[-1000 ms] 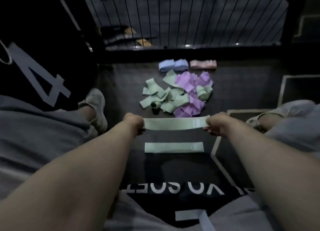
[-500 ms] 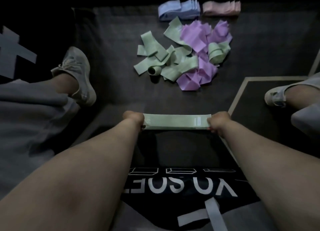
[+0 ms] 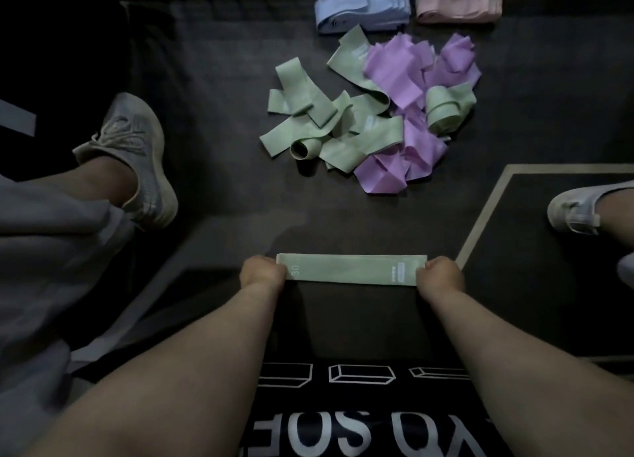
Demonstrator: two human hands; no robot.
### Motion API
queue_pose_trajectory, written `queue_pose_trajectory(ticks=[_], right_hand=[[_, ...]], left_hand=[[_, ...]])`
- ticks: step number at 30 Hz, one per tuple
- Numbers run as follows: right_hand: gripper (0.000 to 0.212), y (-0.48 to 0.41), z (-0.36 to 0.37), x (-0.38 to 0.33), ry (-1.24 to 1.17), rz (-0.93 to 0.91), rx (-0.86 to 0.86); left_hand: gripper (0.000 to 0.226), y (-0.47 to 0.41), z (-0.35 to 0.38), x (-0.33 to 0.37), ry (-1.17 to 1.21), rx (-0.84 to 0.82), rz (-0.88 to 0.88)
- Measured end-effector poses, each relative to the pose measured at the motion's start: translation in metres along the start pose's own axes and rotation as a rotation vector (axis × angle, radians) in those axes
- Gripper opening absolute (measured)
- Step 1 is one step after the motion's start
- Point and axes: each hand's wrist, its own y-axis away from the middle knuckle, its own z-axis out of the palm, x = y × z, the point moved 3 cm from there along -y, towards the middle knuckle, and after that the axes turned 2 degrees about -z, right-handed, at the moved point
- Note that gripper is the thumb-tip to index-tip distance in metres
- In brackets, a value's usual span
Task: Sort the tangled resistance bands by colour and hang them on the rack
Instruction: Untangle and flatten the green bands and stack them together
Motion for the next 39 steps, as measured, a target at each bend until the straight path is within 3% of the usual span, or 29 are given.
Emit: queue_pose_trajectory(ticks=[11, 15, 21, 27, 30, 34, 37, 39], right_hand=[[0.028, -0.007, -0.003, 0.000, -0.015, -0.014, 0.068], [0.018, -0.008, -0.004, -0.002, 0.003, -0.019, 0.041], [0.020, -0.006, -0.003, -0.002, 0.005, 0.011, 0.027], [0.041, 0.007, -0.014, -0.016, 0.029, 0.022, 0.097], [0.039, 0.011, -0.034, -0.051, 0.005, -0.164, 0.280], [0.030, 0.010, -0.055, -0.115, 0.037, -0.585, 0.420], [0.031, 0.000, -0.062, -0.162, 0.019, -0.767, 0.313], [0.034, -0.013, -0.060, -0.187, -0.079, -0.739, 0.132]], left_hand=[[0.009, 0.011, -0.003, 0.014, -0.056, 0.076, 0.103], [0.010, 0.004, -0.002, 0.017, -0.079, 0.074, 0.125], [0.011, -0.003, 0.002, 0.016, -0.082, 0.040, 0.120], [0.015, -0.001, 0.002, 0.017, -0.086, 0.021, 0.079], [0.038, 0.004, 0.001, 0.035, -0.084, 0.038, 0.090], [0.023, 0.009, 0.011, 0.088, 0.038, 0.020, 0.224], [0.011, 0.015, 0.021, 0.138, 0.085, -0.017, 0.373], [0.010, 0.019, 0.029, 0.167, 0.120, -0.076, 0.461]])
